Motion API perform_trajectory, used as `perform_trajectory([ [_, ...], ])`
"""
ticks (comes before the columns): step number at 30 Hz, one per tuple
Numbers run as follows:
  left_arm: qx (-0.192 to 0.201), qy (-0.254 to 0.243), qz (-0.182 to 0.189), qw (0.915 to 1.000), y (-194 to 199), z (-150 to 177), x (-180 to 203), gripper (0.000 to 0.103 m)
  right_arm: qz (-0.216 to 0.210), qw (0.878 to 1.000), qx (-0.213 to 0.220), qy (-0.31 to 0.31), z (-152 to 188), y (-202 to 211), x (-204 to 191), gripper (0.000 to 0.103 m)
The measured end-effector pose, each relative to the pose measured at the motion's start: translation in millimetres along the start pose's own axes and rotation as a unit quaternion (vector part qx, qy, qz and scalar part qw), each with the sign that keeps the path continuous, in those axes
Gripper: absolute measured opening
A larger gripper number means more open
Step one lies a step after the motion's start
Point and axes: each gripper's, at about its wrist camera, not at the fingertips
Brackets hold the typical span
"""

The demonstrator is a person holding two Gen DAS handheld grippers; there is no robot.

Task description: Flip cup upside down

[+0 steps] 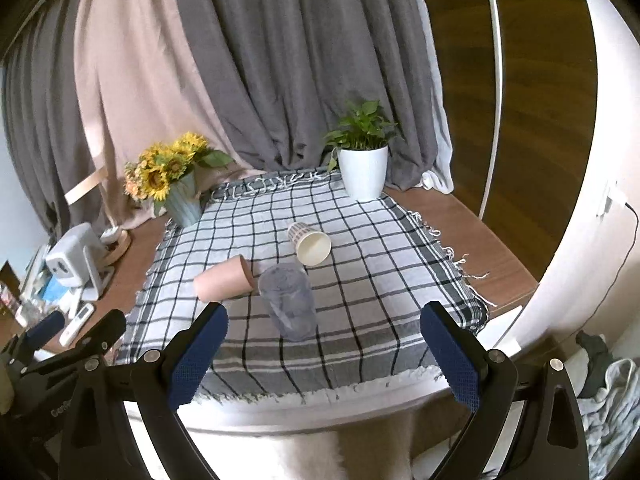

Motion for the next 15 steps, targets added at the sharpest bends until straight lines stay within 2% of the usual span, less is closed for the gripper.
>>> perform_trajectory([
  [4,0.004,0.006,-0.008,0.9999,8.3,5.7,2.9,0.103,0.0,1.0,0.013,0.012,4.3,10.7,2.0,0.097],
  [15,0.02,0.008,0.001,0.9998,29.5,7.1,9.3,0.103,-0.012,0.999,0.026,0.019,9.9,29.4,8.7,0.097],
])
Point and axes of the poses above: each gripper's, at about its wrist camera, not at the fingertips, and y roughly against the way its jaws point, x to its right, z to its underside, and after that the axes turned 2 degrees about z, right-handed
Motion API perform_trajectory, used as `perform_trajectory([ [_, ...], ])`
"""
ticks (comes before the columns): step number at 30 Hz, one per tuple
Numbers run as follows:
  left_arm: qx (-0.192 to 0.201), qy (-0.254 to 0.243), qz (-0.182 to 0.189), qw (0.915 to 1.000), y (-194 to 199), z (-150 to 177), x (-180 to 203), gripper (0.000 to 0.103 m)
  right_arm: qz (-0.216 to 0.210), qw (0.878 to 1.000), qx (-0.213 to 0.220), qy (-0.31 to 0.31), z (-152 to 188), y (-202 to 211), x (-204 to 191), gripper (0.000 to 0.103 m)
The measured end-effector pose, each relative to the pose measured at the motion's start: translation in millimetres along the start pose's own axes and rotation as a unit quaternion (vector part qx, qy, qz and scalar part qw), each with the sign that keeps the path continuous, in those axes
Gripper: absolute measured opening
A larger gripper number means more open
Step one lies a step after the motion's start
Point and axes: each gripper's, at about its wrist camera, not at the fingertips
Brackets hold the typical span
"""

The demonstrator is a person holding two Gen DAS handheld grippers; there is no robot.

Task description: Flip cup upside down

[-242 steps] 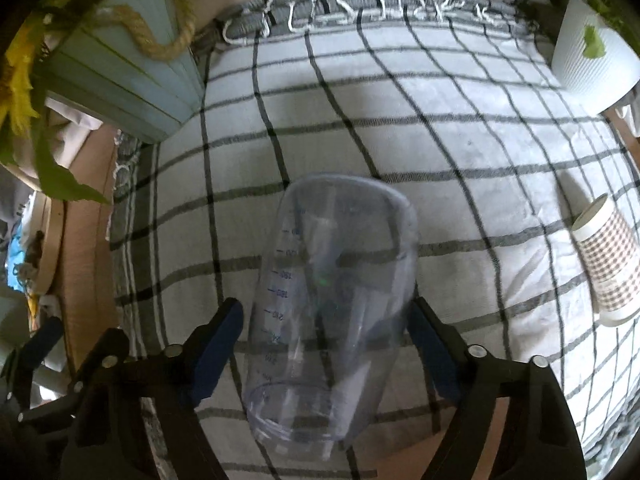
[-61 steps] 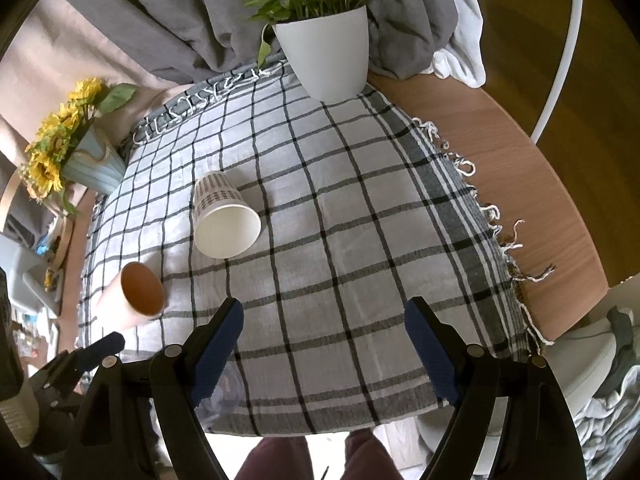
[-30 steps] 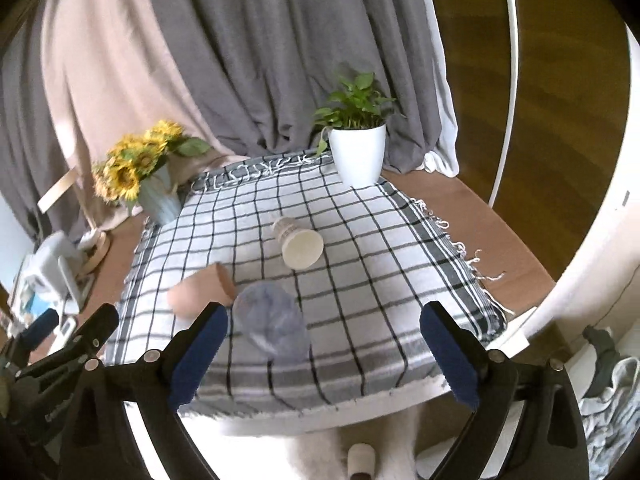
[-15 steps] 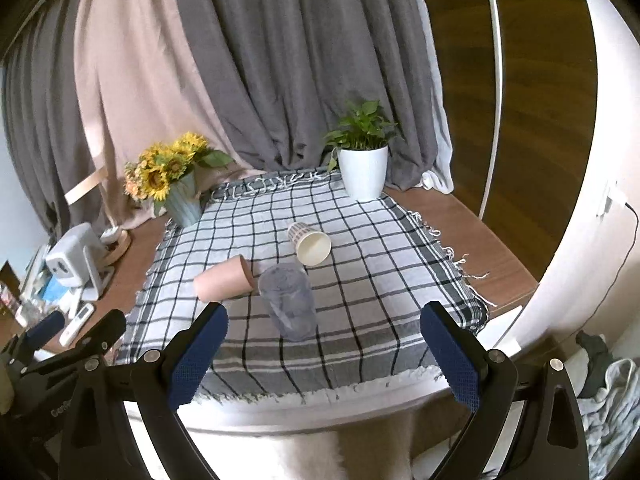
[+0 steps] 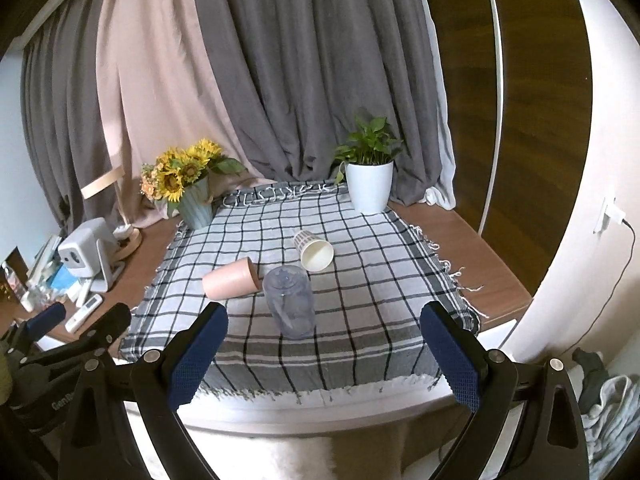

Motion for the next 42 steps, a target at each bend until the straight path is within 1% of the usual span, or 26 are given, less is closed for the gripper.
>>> perform_trajectory([
  [5,-0.008,0.005,0.01,0.9999,0.9,0.3,-1.7,0.103,-0.003,1.0,-0.001,-0.008,0.6,6.5,4.2,0.097],
  [10,-0.008,-0.003,0.012,0.9999,4.1,1.5,1.2,0.103,-0.004,1.0,0.0,-0.006,1.5,7.2,6.0,0.097],
  [36,-0.006,-0.005,0.009,0.9999,6.4,1.1,4.2,0.103,-0.005,1.0,-0.002,-0.007,3.1,8.1,8.9,0.097],
  [42,-0.008,-0.008,0.014,0.9998,6.7,-2.7,4.6,0.103,-0.002,1.0,-0.005,-0.007,4.9,8.5,9.1,0.097],
])
Point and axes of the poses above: each gripper's, at about its wrist camera, not at the fingertips, and y roughly against the way its jaws point, x to its right, z to its underside, and after that the axes turned 2 degrees about z, right-handed
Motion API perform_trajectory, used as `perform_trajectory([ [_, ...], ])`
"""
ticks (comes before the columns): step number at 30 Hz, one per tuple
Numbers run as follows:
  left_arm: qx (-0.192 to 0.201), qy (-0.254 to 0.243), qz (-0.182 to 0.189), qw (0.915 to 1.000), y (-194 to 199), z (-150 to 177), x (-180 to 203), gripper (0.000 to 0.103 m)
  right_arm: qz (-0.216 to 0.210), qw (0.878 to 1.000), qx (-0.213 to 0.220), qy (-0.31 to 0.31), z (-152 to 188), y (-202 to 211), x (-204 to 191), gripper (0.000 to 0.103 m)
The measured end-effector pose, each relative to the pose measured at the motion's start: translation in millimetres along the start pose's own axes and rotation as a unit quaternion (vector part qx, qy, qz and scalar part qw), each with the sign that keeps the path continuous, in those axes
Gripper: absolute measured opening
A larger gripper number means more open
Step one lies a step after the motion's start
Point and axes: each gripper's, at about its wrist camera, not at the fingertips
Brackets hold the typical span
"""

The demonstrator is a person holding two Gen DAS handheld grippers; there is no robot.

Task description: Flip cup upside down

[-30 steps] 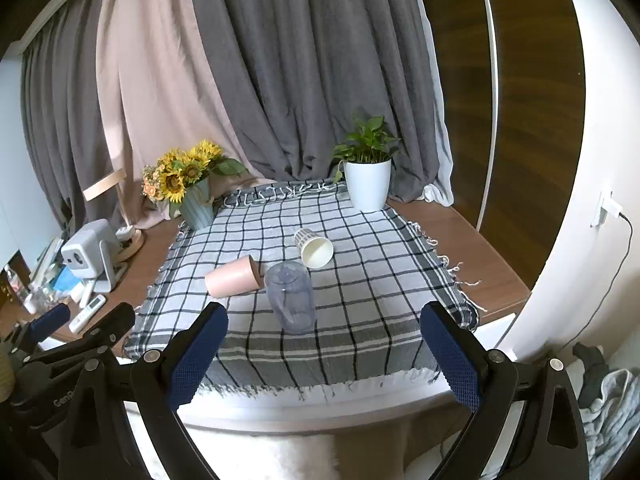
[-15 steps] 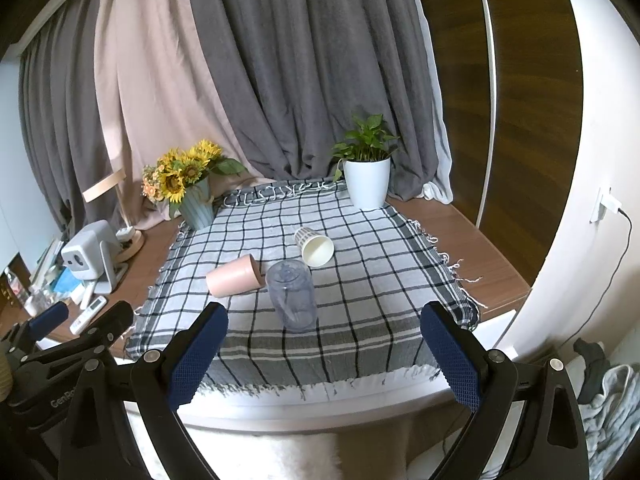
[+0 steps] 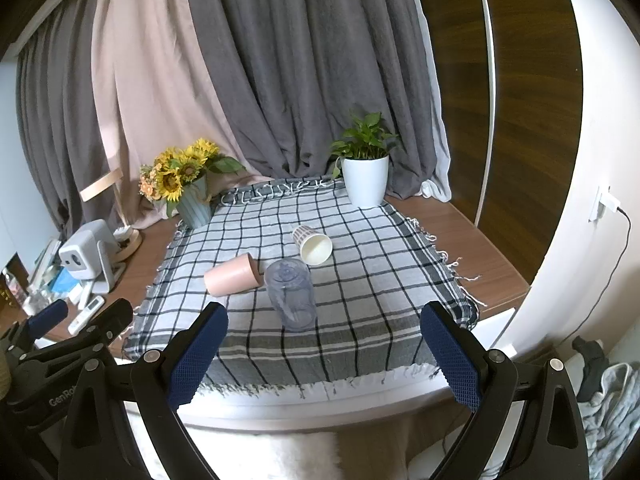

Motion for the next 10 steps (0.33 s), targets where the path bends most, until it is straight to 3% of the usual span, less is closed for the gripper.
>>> perform_trajectory([
  [10,-0.002,-0.002,0.002,1.0,-5.9,-3.8,0.7,0.103,0.002,1.0,-0.002,0.0,-0.9,-1.6,-2.1,0.097],
])
Point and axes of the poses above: each gripper's, at about its wrist camera, not at the fingertips, and y roughly against the way its jaws point, x to its right, z to its underside, and after that the axes turned 2 degrees about z, right-handed
